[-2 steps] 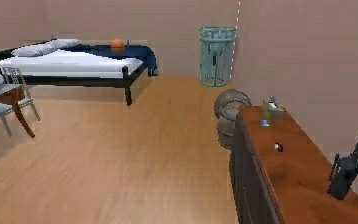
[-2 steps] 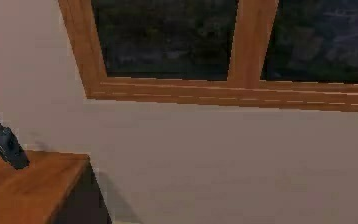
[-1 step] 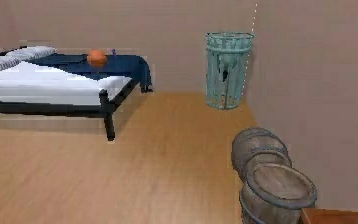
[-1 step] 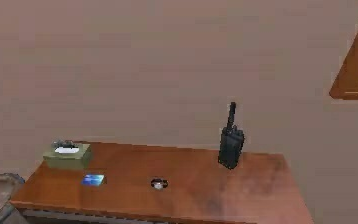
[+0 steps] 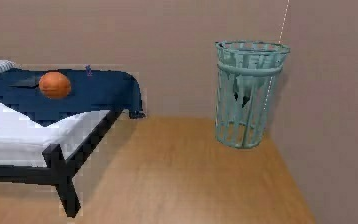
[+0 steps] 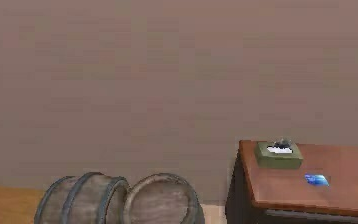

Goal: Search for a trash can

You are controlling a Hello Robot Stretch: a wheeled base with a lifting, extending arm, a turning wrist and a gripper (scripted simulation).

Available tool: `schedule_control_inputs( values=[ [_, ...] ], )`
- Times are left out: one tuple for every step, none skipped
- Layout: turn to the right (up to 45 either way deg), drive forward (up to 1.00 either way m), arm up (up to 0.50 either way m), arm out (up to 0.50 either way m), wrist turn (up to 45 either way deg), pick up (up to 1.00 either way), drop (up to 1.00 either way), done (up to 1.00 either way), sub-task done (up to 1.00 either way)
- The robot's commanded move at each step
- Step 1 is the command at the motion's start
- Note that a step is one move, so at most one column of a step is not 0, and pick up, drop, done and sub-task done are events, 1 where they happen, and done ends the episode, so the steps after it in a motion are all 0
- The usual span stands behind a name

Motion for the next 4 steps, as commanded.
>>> schedule_control_inputs(
  values=[
    [0.0,1.00,0.00,0.00,0.0,0.00,0.00,0.00,0.00],
    [3.0,0.00,0.00,0.00,0.0,0.00,0.00,0.00,0.00],
    [0.0,0.30,0.00,0.00,0.0,0.00,0.00,0.00,0.00],
    [33.0,0.00,0.00,0.00,0.0,0.00,0.00,0.00,0.00]
  ],
)
